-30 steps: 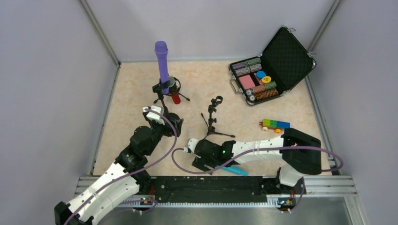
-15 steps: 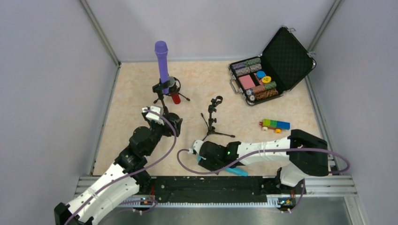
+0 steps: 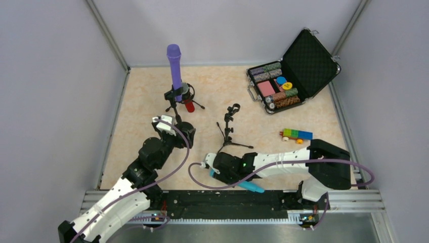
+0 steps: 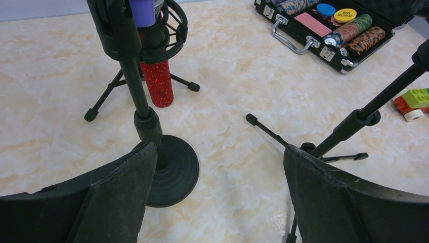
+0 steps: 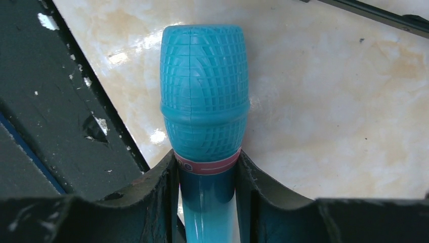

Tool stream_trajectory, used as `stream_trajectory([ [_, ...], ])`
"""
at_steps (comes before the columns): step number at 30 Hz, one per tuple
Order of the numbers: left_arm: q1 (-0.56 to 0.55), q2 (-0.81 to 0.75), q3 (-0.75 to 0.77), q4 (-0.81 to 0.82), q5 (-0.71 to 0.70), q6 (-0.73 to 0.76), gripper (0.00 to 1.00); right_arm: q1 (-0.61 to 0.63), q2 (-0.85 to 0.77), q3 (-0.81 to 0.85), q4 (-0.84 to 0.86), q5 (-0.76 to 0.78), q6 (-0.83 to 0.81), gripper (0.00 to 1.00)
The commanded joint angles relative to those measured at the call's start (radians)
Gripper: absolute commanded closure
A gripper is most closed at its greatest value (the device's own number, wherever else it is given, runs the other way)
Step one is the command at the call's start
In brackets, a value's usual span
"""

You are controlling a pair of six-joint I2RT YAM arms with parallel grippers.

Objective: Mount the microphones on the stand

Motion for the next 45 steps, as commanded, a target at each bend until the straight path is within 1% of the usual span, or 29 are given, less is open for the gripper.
stream_trajectory([
  [1, 0.000, -0.019, 0.029, 0.015, -0.017, 0.016, 0.01, 0.011, -0.010, 0.017, 0.015, -0.074, -0.045, 1.00],
  [2, 0.001, -0.021, 0.028, 0.014, -0.018, 0.016, 0.01, 0.011, -0.022, 0.016, 0.028, -0.087, -0.054, 1.00],
  [7, 0.000, -0.018, 0.023, 0.016, -0.022, 0.019, 0.01, 0.012, -0.090, 0.018, 0.092, -0.269, -0.125, 1.00],
  [11, 0.000, -0.014, 0.021, 0.016, -0.023, 0.017, 0.01, 0.011, -0.146, 0.017, 0.161, -0.375, -0.154, 1.00],
  [17, 0.000, -0.010, 0.020, 0.018, -0.023, 0.017, 0.01, 0.012, -0.213, 0.031, 0.249, -0.473, -0.163, 1.00],
  [22, -0.001, -0.009, 0.017, 0.018, -0.022, 0.012, 0.01, 0.012, -0.289, 0.016, 0.374, -0.515, -0.156, 1.00],
  [24, 0.000, -0.010, 0.016, 0.015, -0.023, 0.012, 0.01, 0.012, -0.327, -0.011, 0.450, -0.503, -0.133, 1.00],
  [27, 0.000, -0.015, 0.016, 0.011, -0.025, 0.014, 0.01, 0.012, -0.401, -0.077, 0.614, -0.453, -0.097, 1.00],
  [30, 0.000, -0.016, 0.014, 0.011, -0.025, 0.012, 0.01, 0.012, -0.483, -0.168, 0.804, -0.360, -0.048, 1.00],
  [33, 0.001, -0.015, 0.008, 0.019, -0.023, 0.009, 0.01, 0.012, -0.551, -0.259, 1.014, -0.270, -0.033, 1.00],
  [35, 0.000, -0.013, 0.006, 0.022, -0.020, 0.006, 0.01, 0.012, -0.572, -0.286, 1.096, -0.220, -0.036, 1.00],
  [37, 0.000, -0.011, 0.006, 0.023, -0.018, 0.005, 0.01, 0.011, -0.575, -0.277, 1.117, -0.175, -0.051, 1.00],
  [41, 0.000, -0.009, 0.005, 0.025, -0.019, 0.004, 0.01, 0.012, -0.558, -0.209, 1.103, -0.110, -0.112, 1.00],
  [45, 0.001, -0.009, 0.000, 0.028, -0.018, 0.003, 0.01, 0.012, -0.540, -0.156, 1.145, -0.037, -0.169, 1.00],
])
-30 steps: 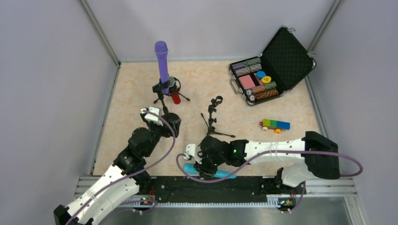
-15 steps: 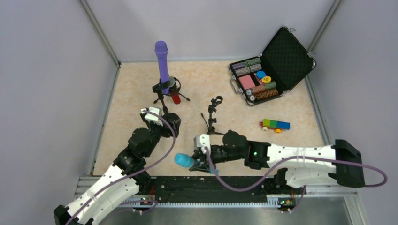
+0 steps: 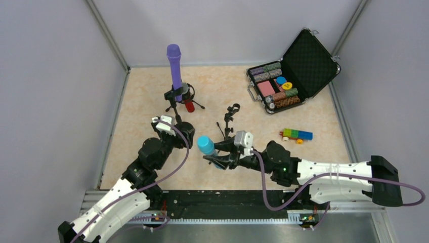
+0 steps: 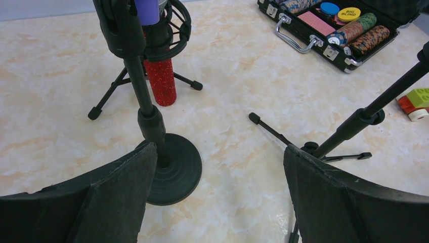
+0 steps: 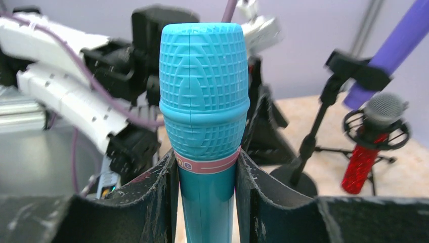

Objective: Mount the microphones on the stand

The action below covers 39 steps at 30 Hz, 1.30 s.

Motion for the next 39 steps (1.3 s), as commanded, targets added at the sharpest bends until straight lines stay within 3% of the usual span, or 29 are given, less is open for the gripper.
stream_trajectory([
  [1, 0.001, -0.002, 0.000, 0.043, -0.007, 0.000, 0.01, 0.012, 0.010, 0.113, 0.152, 0.124, -0.079, 1.00],
  [7, 0.000, -0.001, -0.002, 0.043, -0.006, 0.006, 0.01, -0.014, 0.020, 0.179, 0.200, 0.168, -0.078, 1.00],
  [14, 0.000, -0.010, -0.004, 0.054, 0.040, 0.033, 0.01, -0.135, 0.019, 0.267, 0.145, 0.060, 0.031, 1.00],
  [17, 0.000, -0.019, -0.005, 0.079, 0.124, 0.086, 0.01, -0.182, 0.023, 0.315, 0.108, -0.025, 0.053, 1.00],
  [21, -0.001, 0.001, -0.005, 0.146, 0.345, 0.237, 0.01, -0.253, 0.021, 0.367, 0.063, -0.101, 0.106, 1.00],
  [32, -0.002, 0.361, 0.231, 0.279, 0.611, 0.287, 0.03, -0.600, -0.023, 0.365, 0.058, -0.296, 0.463, 1.00],
  [39, -0.015, 0.565, 0.372, 0.391, 0.674, 0.232, 0.03, -0.689, -0.075, 0.398, -0.101, -0.272, 0.456, 1.00],
])
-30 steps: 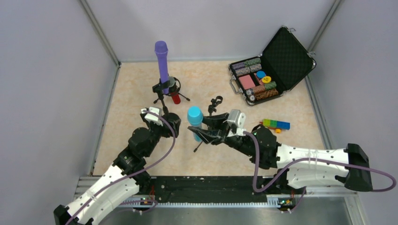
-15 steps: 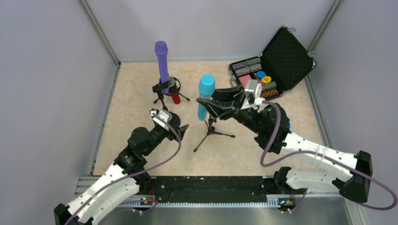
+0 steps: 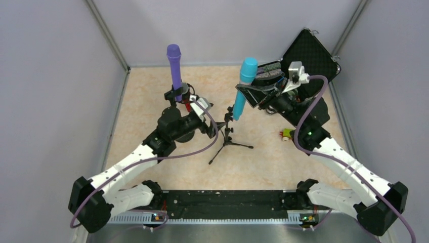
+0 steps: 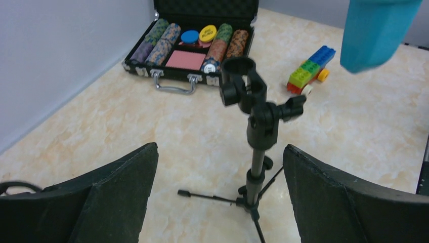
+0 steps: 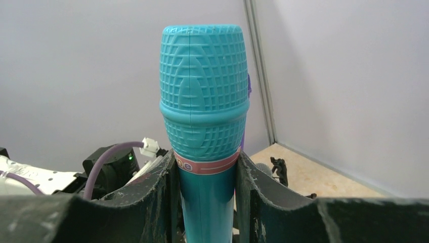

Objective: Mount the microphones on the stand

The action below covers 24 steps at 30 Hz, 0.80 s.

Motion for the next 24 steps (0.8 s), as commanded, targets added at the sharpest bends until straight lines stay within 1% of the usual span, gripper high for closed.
stream_trajectory([
  [1, -0.017, 0.084, 0.090, 0.164, 0.107, -0.038, 0.03, -0.028, -0.071, 0.048, -0.056, 0.013, 0.009, 1.00],
  [7, -0.062, 0.172, 0.155, 0.180, 0.146, -0.057, 0.04, -0.034, -0.100, 0.042, -0.102, 0.055, -0.035, 1.00],
  [12, -0.096, 0.216, 0.173, 0.178, 0.116, -0.057, 0.04, -0.034, -0.108, 0.033, -0.114, 0.070, -0.048, 1.00],
  [16, -0.117, 0.234, 0.175, 0.159, 0.038, -0.046, 0.05, -0.034, -0.115, 0.022, -0.115, 0.080, -0.050, 1.00],
  [18, -0.122, 0.238, 0.169, 0.161, -0.003, -0.045, 0.09, -0.034, -0.118, 0.016, -0.116, 0.083, -0.054, 1.00],
  [21, -0.123, 0.242, 0.169, 0.164, -0.038, -0.044, 0.18, -0.033, -0.121, 0.009, -0.119, 0.089, -0.058, 1.00],
  [24, -0.123, 0.244, 0.170, 0.167, -0.041, -0.040, 0.26, -0.034, -0.124, 0.001, -0.121, 0.095, -0.061, 1.00],
])
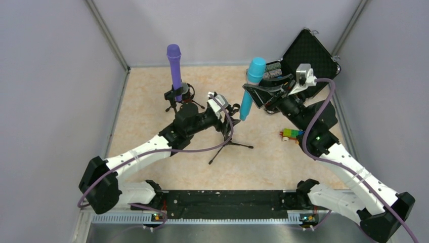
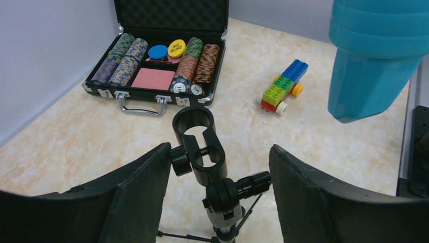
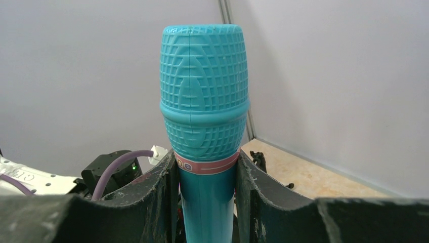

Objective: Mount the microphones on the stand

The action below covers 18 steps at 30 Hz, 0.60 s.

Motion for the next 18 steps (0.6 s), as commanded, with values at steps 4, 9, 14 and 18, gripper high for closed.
stream_trajectory([
  [4, -0.005, -0.003, 0.028, 0.048, -0.017, 0.032, 0.32, -0.015, -0.031, -0.006, 0.023, 0.026, -0.026, 1.00],
  [9, -0.004, -0.025, 0.022, 0.012, 0.001, 0.081, 0.45, -0.014, -0.033, -0.014, 0.014, 0.038, -0.049, 1.00],
  [14, -0.004, -0.055, 0.017, -0.032, -0.009, 0.097, 0.61, -0.014, -0.037, -0.024, 0.017, 0.044, -0.068, 1.00],
  [18, -0.003, -0.074, 0.030, -0.086, 0.005, 0.118, 0.74, -0.014, -0.044, -0.046, 0.052, 0.034, -0.090, 1.00],
])
